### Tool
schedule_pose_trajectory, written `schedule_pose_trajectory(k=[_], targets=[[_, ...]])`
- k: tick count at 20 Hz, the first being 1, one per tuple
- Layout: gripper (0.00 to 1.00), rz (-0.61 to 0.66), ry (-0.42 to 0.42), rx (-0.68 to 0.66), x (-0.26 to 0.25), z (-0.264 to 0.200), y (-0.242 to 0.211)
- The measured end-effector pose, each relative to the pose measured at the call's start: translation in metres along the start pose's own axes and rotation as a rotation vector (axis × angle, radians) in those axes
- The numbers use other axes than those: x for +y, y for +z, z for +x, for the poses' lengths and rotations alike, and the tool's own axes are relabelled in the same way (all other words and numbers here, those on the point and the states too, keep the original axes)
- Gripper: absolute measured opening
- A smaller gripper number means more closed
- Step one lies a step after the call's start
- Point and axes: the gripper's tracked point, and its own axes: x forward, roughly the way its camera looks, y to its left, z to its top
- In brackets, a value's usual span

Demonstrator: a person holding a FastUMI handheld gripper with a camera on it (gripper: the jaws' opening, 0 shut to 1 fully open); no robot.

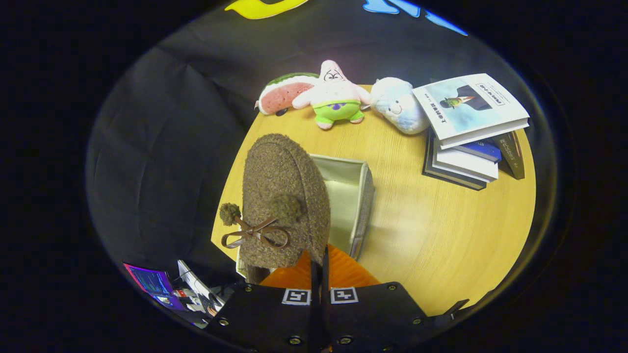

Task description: Open the storage box then place both shoes into the box .Put the left shoe in first, then the right shoe, with the right side of both shoes facing outward in a uniform manner.

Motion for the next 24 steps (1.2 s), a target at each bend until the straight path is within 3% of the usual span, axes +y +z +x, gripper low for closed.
schedule_pose_trajectory(k=[3, 20, 24], targets=[[0.01, 0.014, -0.003, 0.021, 0.007, 0.016, -0.003], [0.02, 0.033, -0.297, 0.074, -0.024, 0.072, -0.003], [0.02, -0.033, -0.350, 0.137, -0.029, 0.099, -0.014]])
